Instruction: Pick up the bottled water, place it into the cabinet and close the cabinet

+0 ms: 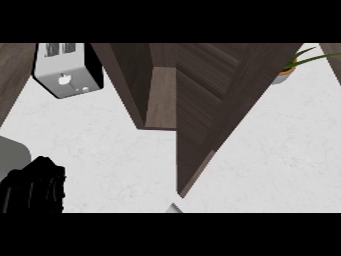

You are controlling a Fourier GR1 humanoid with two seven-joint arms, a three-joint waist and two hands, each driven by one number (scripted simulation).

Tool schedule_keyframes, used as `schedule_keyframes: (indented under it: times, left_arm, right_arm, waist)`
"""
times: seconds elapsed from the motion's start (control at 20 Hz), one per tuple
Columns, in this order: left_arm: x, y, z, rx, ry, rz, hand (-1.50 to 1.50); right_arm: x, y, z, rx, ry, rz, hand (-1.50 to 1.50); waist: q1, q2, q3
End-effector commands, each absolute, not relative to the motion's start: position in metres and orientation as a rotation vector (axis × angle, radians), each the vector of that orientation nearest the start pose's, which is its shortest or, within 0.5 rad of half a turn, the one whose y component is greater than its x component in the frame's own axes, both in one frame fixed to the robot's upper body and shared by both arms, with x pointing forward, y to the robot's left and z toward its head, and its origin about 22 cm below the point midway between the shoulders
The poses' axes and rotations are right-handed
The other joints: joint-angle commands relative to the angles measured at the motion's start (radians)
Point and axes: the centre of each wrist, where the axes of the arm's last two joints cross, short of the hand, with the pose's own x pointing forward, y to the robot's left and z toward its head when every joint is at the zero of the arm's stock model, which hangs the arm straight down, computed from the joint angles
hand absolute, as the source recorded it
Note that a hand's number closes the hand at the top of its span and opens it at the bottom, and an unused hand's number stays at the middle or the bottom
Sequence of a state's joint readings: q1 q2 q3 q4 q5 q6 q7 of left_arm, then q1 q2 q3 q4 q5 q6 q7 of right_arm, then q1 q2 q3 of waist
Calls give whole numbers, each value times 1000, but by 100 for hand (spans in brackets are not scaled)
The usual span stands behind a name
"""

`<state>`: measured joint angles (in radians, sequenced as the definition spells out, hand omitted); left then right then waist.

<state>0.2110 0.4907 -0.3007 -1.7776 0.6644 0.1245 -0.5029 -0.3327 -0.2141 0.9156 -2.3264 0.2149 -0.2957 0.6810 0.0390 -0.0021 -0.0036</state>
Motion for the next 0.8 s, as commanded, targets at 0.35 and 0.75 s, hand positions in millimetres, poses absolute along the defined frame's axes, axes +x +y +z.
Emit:
schedule_keyframes:
  times: [0.35, 0.75]
  left_arm:
    - [167, 316, 24, -250, -1888, 139, 150]
    - [154, 343, 28, -253, -1872, 150, 150]
  right_arm:
    - [207, -35, 204, 347, -1798, 441, 150]
    - [303, -46, 191, 451, -1640, 435, 150]
  waist:
    - [23, 12, 1]
    - [-3, 11, 4]
